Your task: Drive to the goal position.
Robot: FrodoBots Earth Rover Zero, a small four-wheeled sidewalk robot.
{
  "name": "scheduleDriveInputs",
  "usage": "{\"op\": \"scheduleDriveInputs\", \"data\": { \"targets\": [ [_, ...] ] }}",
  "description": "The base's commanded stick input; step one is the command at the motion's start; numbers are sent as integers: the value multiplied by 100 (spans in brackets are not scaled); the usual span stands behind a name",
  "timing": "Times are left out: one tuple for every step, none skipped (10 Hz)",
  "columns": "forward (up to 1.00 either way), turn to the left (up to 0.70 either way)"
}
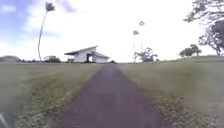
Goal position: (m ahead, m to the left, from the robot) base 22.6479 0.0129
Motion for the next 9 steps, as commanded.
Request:
{"op": "scheduleDriveInputs", "data": {
  "targets": [
    [70, 35],
    [70, 35],
    [70, 0],
    [70, 0],
    [70, 0],
    [70, 0],
    [70, 0],
    [70, 0],
    [70, 0]
  ]
}}
